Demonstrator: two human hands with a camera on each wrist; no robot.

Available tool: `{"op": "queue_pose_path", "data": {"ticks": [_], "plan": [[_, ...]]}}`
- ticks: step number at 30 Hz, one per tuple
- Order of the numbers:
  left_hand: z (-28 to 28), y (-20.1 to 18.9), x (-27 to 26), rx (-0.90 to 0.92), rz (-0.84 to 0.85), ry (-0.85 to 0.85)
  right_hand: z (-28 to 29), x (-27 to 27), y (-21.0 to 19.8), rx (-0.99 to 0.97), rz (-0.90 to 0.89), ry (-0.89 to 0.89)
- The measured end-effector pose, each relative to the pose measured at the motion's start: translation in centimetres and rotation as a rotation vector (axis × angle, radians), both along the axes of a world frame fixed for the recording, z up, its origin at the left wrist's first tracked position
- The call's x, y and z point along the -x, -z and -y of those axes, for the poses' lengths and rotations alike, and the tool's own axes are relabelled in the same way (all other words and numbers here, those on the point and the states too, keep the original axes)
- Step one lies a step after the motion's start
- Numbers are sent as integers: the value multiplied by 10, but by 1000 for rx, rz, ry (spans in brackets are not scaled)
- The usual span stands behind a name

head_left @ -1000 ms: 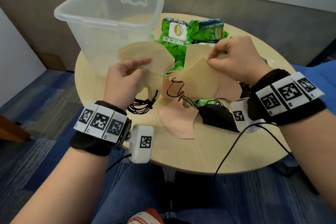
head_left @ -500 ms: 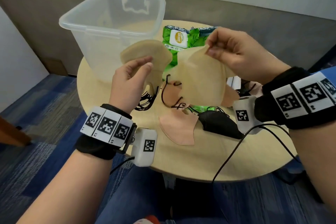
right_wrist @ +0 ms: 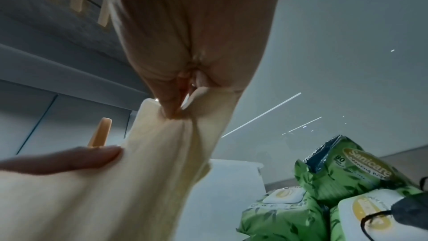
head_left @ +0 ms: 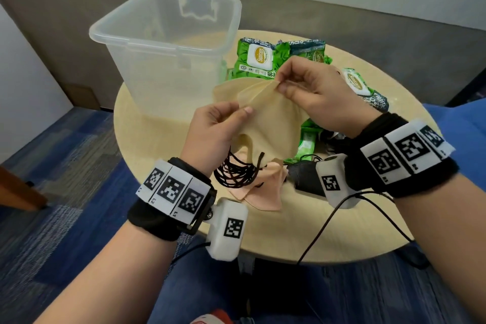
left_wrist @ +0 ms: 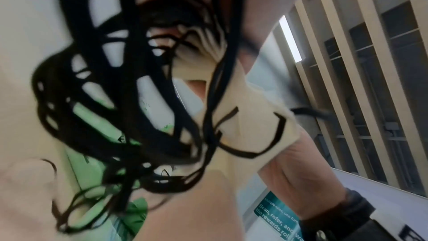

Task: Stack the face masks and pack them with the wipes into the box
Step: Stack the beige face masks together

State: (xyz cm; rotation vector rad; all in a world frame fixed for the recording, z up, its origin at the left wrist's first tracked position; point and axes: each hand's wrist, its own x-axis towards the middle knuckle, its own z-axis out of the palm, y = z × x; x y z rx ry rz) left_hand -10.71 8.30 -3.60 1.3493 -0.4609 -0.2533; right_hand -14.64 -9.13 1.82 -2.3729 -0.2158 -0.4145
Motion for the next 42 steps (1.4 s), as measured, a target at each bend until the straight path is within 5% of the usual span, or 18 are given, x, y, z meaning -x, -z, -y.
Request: {"op": "queue_pose_path", "data": {"ticks": [13,24,29,33,37,42], "plan": [[4,-4,3,-11,-69,-42,-7,1,2,307,47,70],[5,11,1,-67,-108,65,-14,-7,17,136,7,49],[2,18,-8,-88,-81,-21,-10,-7,17,62,-54,111],[-4,20,-15,-102,-86,-84,16,2,21,64,-293,304],[-4,22,-17,-106,-90,-100,18,14,34,392,-799,106],[-5,21,-17,-85,-104,-129,-6,13,57,518,-838,4]]}}
